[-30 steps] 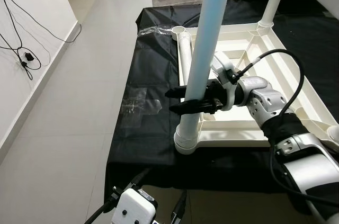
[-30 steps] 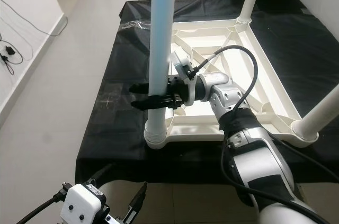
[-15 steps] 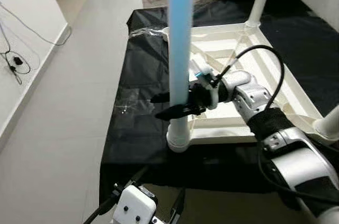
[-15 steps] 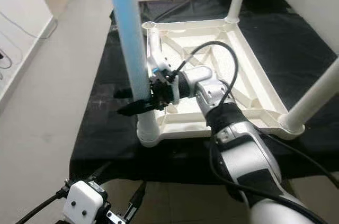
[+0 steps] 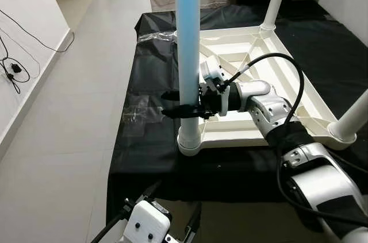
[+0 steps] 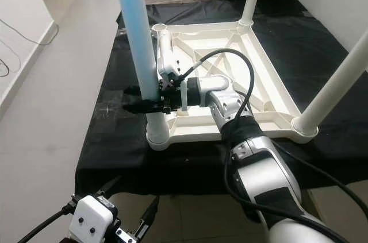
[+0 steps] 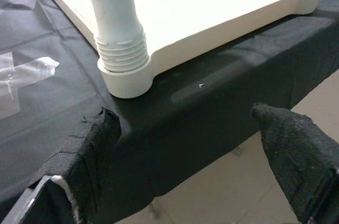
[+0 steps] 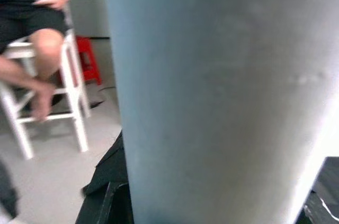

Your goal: Building children table

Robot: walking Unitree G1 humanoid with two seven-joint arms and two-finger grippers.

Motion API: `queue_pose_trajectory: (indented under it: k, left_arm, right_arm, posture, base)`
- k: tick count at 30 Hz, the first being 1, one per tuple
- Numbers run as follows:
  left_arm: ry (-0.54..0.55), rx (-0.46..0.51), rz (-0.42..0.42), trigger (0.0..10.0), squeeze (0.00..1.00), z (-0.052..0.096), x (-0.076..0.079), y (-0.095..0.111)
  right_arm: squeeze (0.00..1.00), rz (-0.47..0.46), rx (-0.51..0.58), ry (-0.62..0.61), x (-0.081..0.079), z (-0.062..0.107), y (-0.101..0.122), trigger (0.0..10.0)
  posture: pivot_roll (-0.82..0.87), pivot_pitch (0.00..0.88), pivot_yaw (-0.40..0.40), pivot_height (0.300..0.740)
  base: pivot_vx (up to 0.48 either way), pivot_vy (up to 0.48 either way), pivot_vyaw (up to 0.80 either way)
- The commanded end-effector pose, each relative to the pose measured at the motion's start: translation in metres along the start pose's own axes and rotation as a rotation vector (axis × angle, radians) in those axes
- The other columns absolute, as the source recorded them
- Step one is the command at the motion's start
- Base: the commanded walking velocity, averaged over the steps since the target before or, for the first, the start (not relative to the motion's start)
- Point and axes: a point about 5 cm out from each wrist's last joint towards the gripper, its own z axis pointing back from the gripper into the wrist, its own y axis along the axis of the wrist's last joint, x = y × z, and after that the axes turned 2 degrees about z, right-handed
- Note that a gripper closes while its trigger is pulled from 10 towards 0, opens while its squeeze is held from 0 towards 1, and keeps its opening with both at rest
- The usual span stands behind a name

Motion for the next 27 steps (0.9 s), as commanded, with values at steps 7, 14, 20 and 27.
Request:
queue_pose_trajectory:
  k: [7,14,20,27]
  left_arm:
    - [0.007,-0.018,0.003,10.0,0.00,-0.001,-0.001,-0.005]
    - [0.005,-0.017,0.005,10.0,0.00,-0.001,-0.001,-0.006]
    - [0.003,-0.015,0.000,10.0,0.00,-0.003,-0.001,-0.007]
    - [0.004,-0.013,-0.001,10.0,0.00,-0.005,-0.002,-0.008]
  right_arm:
    - [0.00,-0.143,-0.118,-0.384,0.001,0.000,-0.035,10.0]
    - [0.00,-0.165,-0.183,-0.598,0.001,-0.003,-0.043,10.0]
    - [0.00,-0.266,-0.153,-0.979,-0.005,-0.001,-0.048,10.0]
    - [0.00,-0.189,-0.172,-1.134,-0.032,-0.011,-0.044,10.0]
  posture:
    - [0.12,0.191,0.028,0.740]
    - [0.11,0.182,0.032,0.740]
    - [0.11,0.171,0.027,0.740]
    - [0.11,0.156,0.029,0.740]
  base:
    - [0.000,0.000,0.00]
    - [0.000,0.000,0.00]
    - [0.000,0.000,0.00]
    - [0.000,0.000,0.00]
